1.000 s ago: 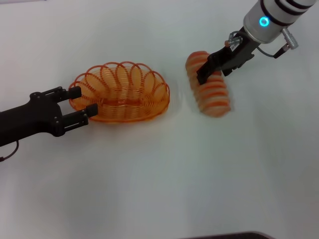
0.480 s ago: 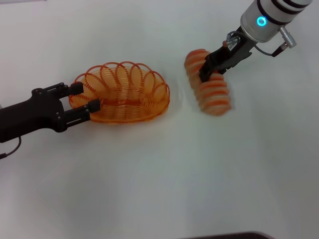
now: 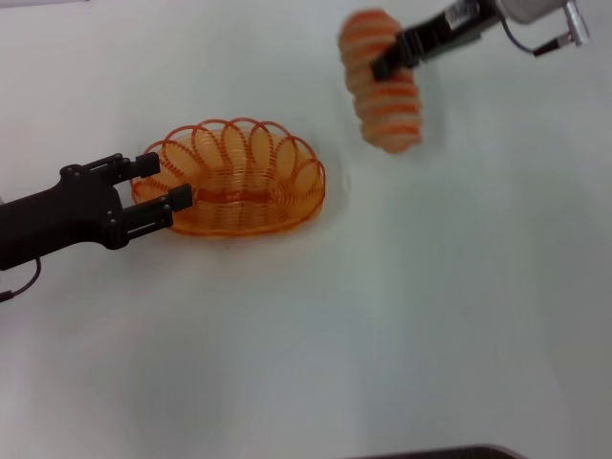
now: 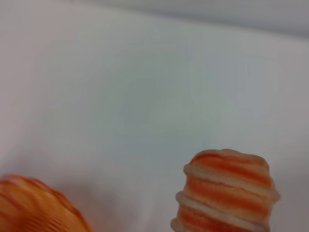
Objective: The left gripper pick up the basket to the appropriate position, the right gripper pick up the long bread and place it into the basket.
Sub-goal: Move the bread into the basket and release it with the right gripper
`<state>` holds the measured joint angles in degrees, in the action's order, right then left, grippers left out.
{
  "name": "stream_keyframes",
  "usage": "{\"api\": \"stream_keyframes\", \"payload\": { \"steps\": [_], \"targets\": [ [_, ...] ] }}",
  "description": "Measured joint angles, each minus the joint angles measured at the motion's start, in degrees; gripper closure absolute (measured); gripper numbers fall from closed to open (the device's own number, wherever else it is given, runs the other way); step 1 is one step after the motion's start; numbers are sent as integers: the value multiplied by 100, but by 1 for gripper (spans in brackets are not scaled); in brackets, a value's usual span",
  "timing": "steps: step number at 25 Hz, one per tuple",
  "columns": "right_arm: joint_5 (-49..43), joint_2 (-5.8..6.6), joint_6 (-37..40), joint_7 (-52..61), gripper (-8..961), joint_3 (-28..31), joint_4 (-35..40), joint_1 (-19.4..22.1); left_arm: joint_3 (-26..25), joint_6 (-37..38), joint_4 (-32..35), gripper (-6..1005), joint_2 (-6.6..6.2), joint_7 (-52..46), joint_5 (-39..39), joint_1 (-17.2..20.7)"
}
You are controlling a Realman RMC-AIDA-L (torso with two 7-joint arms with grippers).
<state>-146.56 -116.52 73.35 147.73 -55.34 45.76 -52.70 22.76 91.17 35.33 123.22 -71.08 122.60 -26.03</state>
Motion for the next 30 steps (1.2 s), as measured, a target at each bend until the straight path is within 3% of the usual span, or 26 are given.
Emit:
{"api": "stream_keyframes", "payload": {
  "steps": [6, 10, 17, 25, 30],
  "targets": [
    [2047, 270, 657, -2435, 552, 251, -44, 222, 37, 176, 6, 308, -44, -7, 25, -7],
    [2466, 306, 1252, -3418, 573, 260, -105, 78, 30, 462, 58, 308, -106, -53, 45, -17],
    [2318, 128, 1738, -4272, 632, -184, -364, -437, 4, 631, 93, 308, -139, -64, 5, 41],
    [1353, -184, 923, -4827, 633, -365, -1116, -1036, -7, 674, 76, 308, -132, -85, -17, 36],
    [1193, -271, 534, -4990, 631, -477, -1457, -1287, -15, 697, 66, 308, -135, -148, -17, 14]
  ]
}}
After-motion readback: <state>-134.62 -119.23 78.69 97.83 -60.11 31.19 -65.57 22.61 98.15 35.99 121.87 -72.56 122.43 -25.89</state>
